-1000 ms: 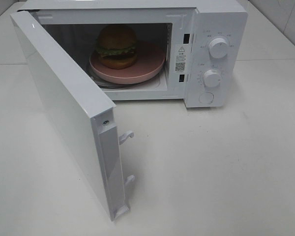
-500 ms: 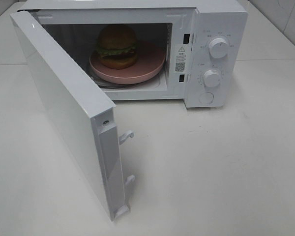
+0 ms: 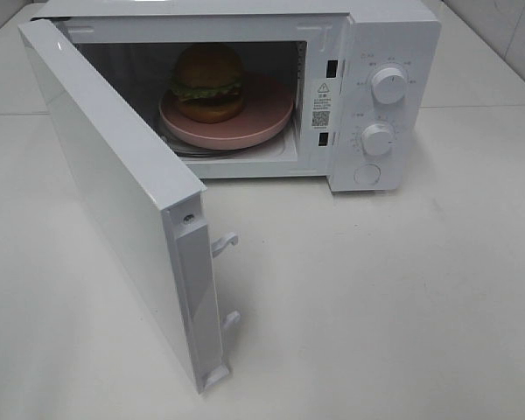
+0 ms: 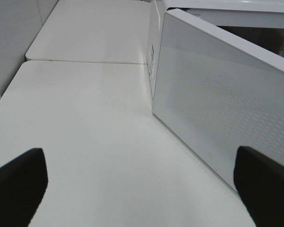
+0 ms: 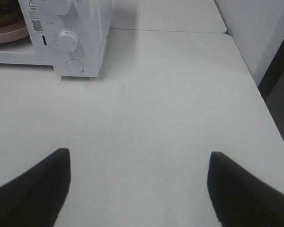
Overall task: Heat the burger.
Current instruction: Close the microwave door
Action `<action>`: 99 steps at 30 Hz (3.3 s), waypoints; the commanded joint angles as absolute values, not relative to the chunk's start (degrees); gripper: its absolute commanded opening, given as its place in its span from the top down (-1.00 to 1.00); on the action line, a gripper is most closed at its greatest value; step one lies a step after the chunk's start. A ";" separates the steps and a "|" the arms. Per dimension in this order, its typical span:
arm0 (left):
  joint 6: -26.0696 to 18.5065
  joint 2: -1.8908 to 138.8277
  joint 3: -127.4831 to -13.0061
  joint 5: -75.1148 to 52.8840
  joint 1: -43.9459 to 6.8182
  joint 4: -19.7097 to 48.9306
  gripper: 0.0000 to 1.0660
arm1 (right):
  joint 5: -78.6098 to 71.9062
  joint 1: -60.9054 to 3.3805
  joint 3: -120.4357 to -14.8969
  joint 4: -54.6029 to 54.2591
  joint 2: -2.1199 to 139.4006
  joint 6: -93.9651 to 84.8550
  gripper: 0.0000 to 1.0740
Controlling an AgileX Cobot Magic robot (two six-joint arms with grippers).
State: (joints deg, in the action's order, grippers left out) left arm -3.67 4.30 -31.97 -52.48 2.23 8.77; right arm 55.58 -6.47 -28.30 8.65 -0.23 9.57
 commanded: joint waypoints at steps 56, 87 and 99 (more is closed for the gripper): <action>11.12 76.78 -17.59 50.19 2.35 -18.16 1.00 | 55.18 -6.13 -28.19 8.65 -1.83 9.57 -0.40; 14.44 99.47 -32.72 52.88 -10.89 -22.12 1.00 | 55.18 -6.13 -28.19 8.65 -1.83 9.63 -0.40; 14.44 102.62 -39.48 47.38 -17.48 -20.57 1.00 | 55.18 -6.13 -28.19 8.71 -1.83 9.68 -0.40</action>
